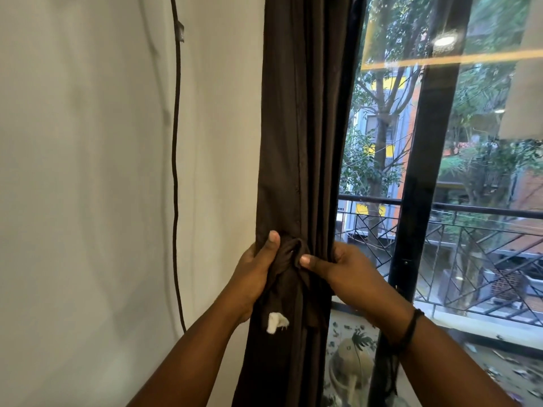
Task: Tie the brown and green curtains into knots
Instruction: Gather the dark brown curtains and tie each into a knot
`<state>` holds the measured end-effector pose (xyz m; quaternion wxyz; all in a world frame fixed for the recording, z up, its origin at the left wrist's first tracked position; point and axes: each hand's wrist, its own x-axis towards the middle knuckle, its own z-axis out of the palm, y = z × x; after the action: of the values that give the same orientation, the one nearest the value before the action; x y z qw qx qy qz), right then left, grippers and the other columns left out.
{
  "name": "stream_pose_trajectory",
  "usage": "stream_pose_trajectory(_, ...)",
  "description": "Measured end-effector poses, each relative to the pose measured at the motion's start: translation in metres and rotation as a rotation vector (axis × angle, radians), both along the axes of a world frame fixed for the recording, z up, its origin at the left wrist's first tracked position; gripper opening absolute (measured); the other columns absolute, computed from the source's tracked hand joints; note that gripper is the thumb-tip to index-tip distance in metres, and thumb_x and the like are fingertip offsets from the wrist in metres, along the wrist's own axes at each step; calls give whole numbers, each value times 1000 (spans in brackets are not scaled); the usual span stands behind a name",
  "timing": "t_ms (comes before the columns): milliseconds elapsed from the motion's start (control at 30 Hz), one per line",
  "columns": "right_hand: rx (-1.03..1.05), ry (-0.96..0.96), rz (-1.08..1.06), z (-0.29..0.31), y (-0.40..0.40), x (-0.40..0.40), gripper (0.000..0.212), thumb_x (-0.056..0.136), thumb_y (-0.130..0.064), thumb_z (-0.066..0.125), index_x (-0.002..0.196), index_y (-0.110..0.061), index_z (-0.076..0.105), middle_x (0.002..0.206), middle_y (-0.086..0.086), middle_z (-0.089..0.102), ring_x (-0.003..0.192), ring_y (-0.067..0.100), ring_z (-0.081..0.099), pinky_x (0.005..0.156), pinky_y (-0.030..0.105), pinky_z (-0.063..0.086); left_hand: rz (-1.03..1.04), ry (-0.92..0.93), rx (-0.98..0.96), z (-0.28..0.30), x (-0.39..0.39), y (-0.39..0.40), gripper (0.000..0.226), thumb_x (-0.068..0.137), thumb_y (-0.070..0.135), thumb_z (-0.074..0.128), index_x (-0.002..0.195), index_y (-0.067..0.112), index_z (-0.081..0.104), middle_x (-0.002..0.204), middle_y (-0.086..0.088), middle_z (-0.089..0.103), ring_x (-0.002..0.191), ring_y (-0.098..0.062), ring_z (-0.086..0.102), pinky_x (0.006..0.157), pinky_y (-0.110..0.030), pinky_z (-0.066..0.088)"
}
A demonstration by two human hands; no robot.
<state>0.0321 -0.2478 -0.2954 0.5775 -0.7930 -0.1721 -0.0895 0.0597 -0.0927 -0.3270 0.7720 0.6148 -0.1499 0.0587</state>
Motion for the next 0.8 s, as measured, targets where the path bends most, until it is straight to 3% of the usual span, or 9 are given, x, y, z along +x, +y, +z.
stream_pose_trajectory(100, 3, -172, -234, -13, 6, 4, 22, 89, -18, 62, 107, -28, 58, 88, -15, 66, 83, 2, 66, 72, 20, 53, 412, -408, 115, -16, -5, -9, 33, 91, 36, 55, 115, 37, 33, 110, 4, 59, 93, 2, 66, 77, -17, 53)
stream_pose_trajectory(200, 124, -418, -307, -36, 15, 2, 48, 90, -12, 59, 116, -43, 33, 90, -14, 65, 78, 0, 67, 72, 25, 57, 669, -786, 285, -41, 4, -17, 23, 92, 22, 50, 110, 22, 35, 106, 10, 45, 97, 12, 53, 80, -7, 45)
stream_pose_trajectory(267, -4, -709, -376, -48, 14, 2, 50, 91, -12, 56, 126, -38, 31, 102, -9, 62, 84, 9, 65, 77, 21, 54, 637, -743, 391, -40, -3, -16, 16, 94, 35, 42, 108, 29, 47, 99, 6, 45, 94, 14, 50, 79, -2, 41)
stream_pose_trajectory(333, -160, -865, -395, -58, 8, 7, 52, 90, -12, 52, 134, -32, 32, 110, -4, 59, 93, 12, 57, 80, 6, 42, 598, -704, 434, -37, -8, -12, 29, 93, 54, 36, 108, 37, 53, 100, 7, 46, 96, 11, 51, 79, -1, 40)
stream_pose_trajectory(500, -13, -613, -315, -53, 2, 8, 45, 88, -24, 50, 129, -40, 47, 102, -8, 65, 82, -12, 57, 71, 1, 40, 478, -479, 471, -22, -9, -16, 30, 70, 62, 63, 94, 45, 57, 103, 13, 51, 97, 5, 54, 82, -6, 43)
stream_pose_trajectory(600, 153, -427, -188, -45, 0, 3, 38, 84, -23, 67, 118, -33, 55, 102, -14, 68, 87, -6, 65, 75, 12, 52, 305, -268, 434, -5, -5, -13, 18, 75, 33, 75, 83, 22, 65, 96, -5, 61, 85, -13, 62, 77, -28, 51)
stream_pose_trajectory(667, 73, -346, -170, -39, -6, 3, 26, 79, -23, 73, 102, -32, 64, 91, -10, 72, 83, 1, 68, 75, 25, 57, 135, -163, 410, 5, -6, -3, 24, 72, 22, 78, 85, 7, 64, 86, -12, 63, 78, -21, 63, 74, -38, 53)
stream_pose_trajectory(733, -22, -276, -170, -32, -14, 3, 6, 79, -25, 72, 84, -23, 71, 77, -1, 72, 73, 12, 69, 70, 39, 58, -32, -87, 402, 13, -8, 10, 31, 60, 27, 80, 81, 11, 64, 77, -7, 64, 74, -20, 64, 70, -37, 55)
stream_pose_trajectory(800, 17, -207, -102, -24, -23, 0, 10, 78, -20, 74, 71, -14, 69, 66, 5, 68, 61, 15, 65, 60, 35, 55, -194, -76, 402, 19, -11, 20, 27, 54, 31, 80, 68, 21, 59, 70, -1, 60, 69, -14, 61, 62, -26, 50)
